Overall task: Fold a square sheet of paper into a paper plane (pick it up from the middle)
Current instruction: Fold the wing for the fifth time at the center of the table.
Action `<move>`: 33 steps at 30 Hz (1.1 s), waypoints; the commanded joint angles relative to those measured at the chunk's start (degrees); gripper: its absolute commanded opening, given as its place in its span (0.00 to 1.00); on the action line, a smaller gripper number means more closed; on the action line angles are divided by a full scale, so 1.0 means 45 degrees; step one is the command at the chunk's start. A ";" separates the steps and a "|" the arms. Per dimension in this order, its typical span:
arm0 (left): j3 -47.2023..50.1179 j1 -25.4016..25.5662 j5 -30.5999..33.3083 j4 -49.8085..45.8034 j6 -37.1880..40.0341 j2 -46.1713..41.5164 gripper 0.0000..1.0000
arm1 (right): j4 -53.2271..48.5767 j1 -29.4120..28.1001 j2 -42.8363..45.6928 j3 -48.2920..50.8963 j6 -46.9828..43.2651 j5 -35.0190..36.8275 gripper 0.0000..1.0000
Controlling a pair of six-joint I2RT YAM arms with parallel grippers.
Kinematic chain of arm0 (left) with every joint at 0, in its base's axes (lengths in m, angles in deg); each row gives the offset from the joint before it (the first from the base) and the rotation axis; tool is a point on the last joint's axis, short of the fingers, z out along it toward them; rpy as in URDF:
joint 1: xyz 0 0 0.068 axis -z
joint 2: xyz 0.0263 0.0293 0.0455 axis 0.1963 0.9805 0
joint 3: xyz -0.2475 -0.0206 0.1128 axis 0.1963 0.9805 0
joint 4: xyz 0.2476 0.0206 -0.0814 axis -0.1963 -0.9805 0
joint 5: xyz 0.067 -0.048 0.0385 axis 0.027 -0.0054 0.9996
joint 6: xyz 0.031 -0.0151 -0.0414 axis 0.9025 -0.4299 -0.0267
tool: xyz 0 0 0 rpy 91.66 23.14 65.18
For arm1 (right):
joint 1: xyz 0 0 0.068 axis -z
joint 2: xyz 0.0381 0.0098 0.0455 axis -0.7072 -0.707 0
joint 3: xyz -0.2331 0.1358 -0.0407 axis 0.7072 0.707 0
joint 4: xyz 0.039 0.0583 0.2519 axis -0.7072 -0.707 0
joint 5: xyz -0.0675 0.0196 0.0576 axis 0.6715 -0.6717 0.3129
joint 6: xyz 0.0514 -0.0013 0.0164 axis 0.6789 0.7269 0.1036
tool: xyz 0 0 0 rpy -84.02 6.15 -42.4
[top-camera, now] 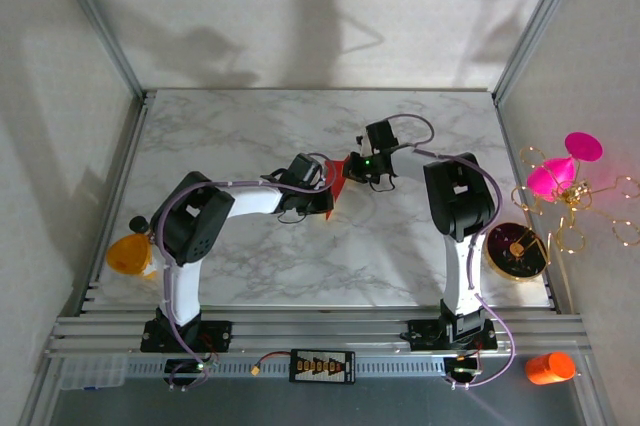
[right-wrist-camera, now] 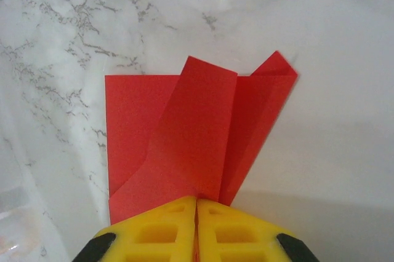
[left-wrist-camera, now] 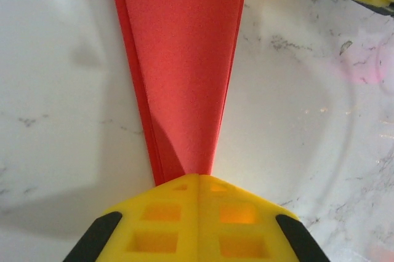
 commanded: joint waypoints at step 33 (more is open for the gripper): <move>-0.0363 0.0065 0.0363 -0.0659 -0.0557 0.0727 0.00 | 0.0511 -0.1140 0.0868 0.1044 0.0895 0.0780 0.10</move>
